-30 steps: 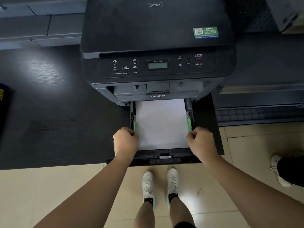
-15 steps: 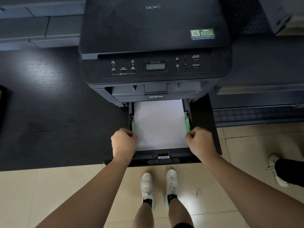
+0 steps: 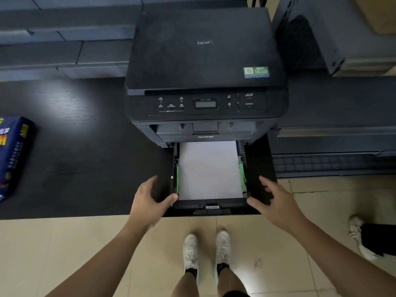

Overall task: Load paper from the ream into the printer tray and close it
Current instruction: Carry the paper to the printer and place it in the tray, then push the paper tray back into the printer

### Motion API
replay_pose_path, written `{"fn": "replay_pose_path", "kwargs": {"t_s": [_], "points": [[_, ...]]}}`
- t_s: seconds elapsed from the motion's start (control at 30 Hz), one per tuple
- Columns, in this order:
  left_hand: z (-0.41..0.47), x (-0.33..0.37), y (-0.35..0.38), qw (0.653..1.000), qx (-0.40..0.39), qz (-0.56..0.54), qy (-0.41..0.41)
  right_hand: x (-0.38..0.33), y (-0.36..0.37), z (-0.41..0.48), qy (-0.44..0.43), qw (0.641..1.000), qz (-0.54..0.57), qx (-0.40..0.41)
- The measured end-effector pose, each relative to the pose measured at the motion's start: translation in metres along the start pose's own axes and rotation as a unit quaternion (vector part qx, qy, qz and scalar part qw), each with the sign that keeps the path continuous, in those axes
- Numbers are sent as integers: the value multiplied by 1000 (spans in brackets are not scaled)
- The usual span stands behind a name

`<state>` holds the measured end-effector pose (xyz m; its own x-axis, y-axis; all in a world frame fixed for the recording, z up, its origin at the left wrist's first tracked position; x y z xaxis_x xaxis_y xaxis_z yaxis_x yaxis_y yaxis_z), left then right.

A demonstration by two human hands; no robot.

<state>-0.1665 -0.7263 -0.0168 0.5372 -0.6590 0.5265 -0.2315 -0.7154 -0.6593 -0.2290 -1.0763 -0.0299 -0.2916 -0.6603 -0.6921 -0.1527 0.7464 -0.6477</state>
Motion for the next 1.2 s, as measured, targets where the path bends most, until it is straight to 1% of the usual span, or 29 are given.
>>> {"fn": "replay_pose_path", "kwargs": {"t_s": [0.07, 0.17, 0.23, 0.33, 0.4, 0.5, 0.63, 0.77, 0.87, 1.03, 1.13, 1.2], "points": [[-12, -19, -5, 1000, -17, -10, -21, 12, 1, -17, 16, 999, 10, -32], [-21, -46, 2, 998, -25, -13, -50, 23, 13, -32, 36, 998, 22, -40], [-24, -56, 11, 997, -28, -24, -64, 24, 23, -35, 47, 998, 44, -12], [-23, -61, 23, 989, -15, -120, -88, 25, 35, -36, 71, 987, 121, 77], [-21, -61, 28, 979, -5, -176, -98, 28, 41, -37, 77, 979, 156, 109], [-21, -63, 31, 975, -4, -193, -108, 31, 47, -40, 85, 971, 179, 134], [-19, -64, 32, 974, 1, -198, -112, 28, 47, -38, 86, 969, 183, 141], [-10, -51, 28, 972, -6, -206, -117, 20, 43, -25, 91, 966, 194, 148], [7, -37, 23, 977, 10, -184, -108, 14, 36, -5, 84, 965, 189, 159], [48, -4, 16, 983, 34, -161, -85, 0, 26, 44, 67, 965, 190, 167], [76, 17, 15, 981, 36, -177, -70, -2, 21, 75, 60, 965, 189, 170], [93, 31, 14, 980, 41, -183, -65, -6, 16, 98, 49, 971, 160, 170]]}}
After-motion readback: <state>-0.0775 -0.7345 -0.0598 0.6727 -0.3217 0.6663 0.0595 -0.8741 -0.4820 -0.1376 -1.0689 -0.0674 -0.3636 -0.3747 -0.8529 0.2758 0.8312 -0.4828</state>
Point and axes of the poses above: each hand's wrist, its own z-axis towards the middle knuckle, its own y-axis out of the palm, x = y × z, the point moved 1 cm from there along z, towards the middle knuckle, and after that the axes turned 11 degrees about -y, right-handed, at the moved point
